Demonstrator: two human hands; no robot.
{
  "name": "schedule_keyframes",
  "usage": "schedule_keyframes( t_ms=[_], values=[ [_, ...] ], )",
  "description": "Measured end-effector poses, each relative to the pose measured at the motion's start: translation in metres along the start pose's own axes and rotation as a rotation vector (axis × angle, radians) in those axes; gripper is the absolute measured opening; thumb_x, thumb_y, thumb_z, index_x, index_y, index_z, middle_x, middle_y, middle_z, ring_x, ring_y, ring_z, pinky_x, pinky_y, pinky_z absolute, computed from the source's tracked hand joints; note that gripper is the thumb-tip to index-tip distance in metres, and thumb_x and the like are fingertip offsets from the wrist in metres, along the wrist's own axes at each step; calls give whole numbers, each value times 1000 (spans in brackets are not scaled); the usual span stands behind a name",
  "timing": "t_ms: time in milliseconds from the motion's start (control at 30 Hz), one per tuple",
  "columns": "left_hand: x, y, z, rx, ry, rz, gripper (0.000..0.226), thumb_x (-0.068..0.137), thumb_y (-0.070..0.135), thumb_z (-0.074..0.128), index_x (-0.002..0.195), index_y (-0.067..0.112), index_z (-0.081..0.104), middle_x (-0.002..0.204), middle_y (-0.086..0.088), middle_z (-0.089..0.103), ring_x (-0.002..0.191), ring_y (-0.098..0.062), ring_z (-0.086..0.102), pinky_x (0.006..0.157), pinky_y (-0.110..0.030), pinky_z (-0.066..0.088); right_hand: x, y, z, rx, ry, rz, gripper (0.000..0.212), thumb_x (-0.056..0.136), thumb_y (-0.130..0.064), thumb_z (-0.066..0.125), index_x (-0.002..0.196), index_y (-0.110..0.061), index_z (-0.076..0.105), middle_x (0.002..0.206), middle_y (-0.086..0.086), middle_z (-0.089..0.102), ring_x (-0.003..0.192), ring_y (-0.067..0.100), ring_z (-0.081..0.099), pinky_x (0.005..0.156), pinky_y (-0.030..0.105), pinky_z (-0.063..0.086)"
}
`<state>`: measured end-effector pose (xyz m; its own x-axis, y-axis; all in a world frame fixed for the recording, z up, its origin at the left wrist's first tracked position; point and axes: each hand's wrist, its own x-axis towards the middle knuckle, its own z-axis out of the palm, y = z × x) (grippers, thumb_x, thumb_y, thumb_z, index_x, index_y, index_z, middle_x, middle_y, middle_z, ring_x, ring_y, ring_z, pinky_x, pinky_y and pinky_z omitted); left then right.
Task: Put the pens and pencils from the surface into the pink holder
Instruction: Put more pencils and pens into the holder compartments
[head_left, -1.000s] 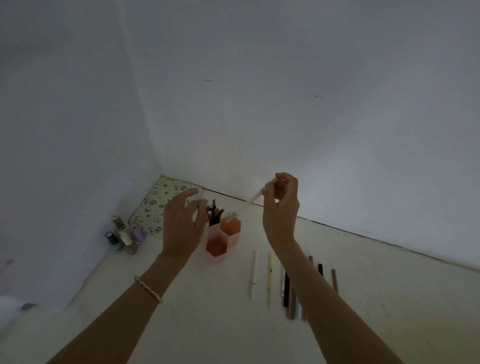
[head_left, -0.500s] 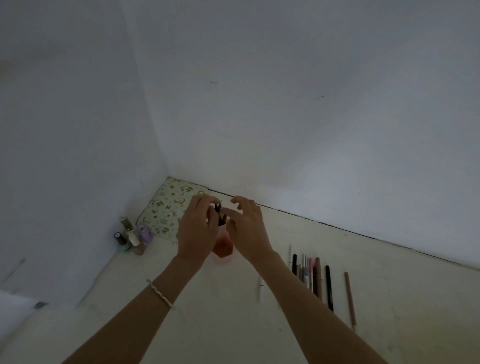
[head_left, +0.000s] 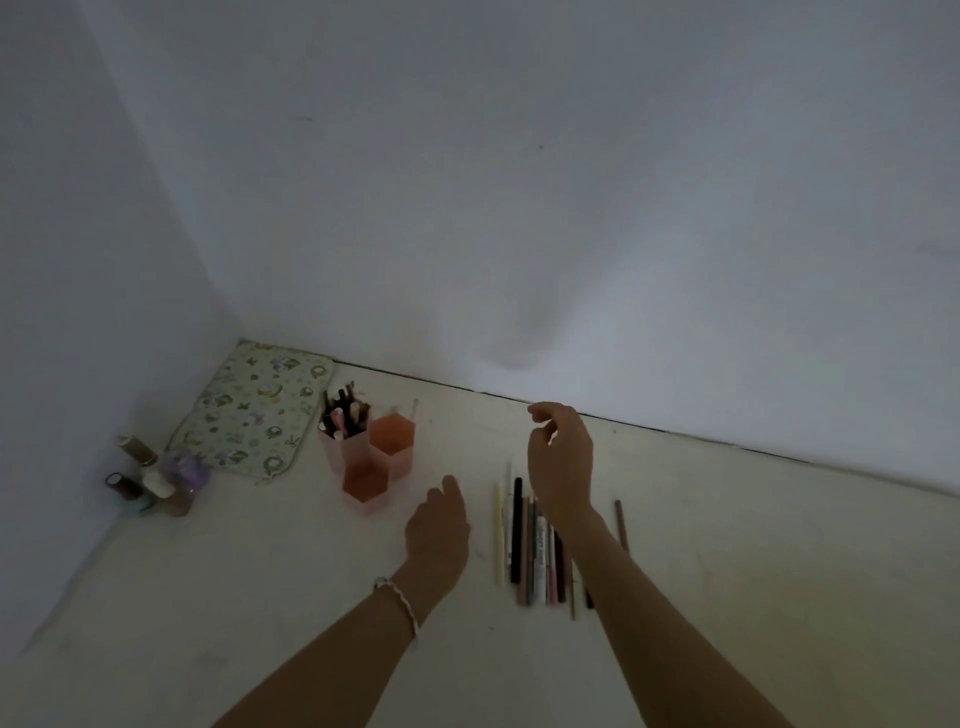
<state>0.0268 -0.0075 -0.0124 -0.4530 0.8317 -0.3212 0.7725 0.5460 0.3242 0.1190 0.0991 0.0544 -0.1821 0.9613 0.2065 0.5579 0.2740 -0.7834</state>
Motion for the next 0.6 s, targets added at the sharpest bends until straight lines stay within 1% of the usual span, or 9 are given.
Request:
schedule_keyframes(
  t_ms=[100,167,233,267,300,400,467,533,600],
  values=[
    [9,2,-7,-81,-11,-6,58,96,18,49,146,6,22,123,-12,55,107,-26,60,88,-35,52,-5,13,-1,-48,-84,35,31,83,5,51,104,-12,67,96,-3,63,84,12,54,78,21,41],
    [15,4,-22,-303,37,21,70,90,12,55,149,11,17,105,-8,60,89,-22,64,70,-30,52,-6,23,2,-172,-182,39,21,86,-4,54,101,-10,68,95,1,63,86,15,54,78,23,41],
    [17,7,-40,-469,94,92,89,86,7,58,155,21,3,81,0,57,64,-12,57,52,-19,42,-9,30,9,-378,-312,35,15,87,-16,57,86,-6,67,89,7,61,85,21,55,75,29,44],
    [17,9,-48,-502,123,132,93,85,6,58,155,26,0,73,2,53,57,-8,52,46,-16,38,-12,33,14,-510,-378,32,22,87,-23,56,77,-6,64,85,8,59,84,24,56,73,31,44],
    [17,9,-54,-517,158,162,93,84,6,59,154,31,4,69,2,52,53,-7,51,43,-17,39,-16,35,18,-631,-436,26,27,88,-29,54,72,-7,59,84,8,58,85,25,56,73,32,42],
    [18,5,-69,-543,240,204,77,81,8,58,147,32,25,74,-3,59,57,-15,60,48,-23,53,-28,40,33,-820,-506,15,36,92,-45,50,87,-11,64,97,6,60,96,25,56,89,38,42],
    [13,5,-77,-567,249,224,72,82,8,58,143,34,28,78,-3,59,62,-18,62,51,-33,55,-36,42,41,-851,-502,-8,35,91,-45,52,92,-13,66,99,4,62,98,24,56,95,39,40],
    [9,3,-88,-567,313,266,68,85,10,57,143,34,30,78,4,56,63,-12,59,55,-29,56,-41,40,48,-815,-508,-26,25,88,-37,54,84,-14,64,96,5,63,95,23,57,88,35,43],
    [8,-4,-107,-581,460,312,57,90,14,55,141,30,35,74,8,56,62,-6,58,56,-22,53,-40,30,53,-714,-513,19,24,84,-34,54,74,-13,59,91,7,61,90,23,56,80,34,45]
  ],
)
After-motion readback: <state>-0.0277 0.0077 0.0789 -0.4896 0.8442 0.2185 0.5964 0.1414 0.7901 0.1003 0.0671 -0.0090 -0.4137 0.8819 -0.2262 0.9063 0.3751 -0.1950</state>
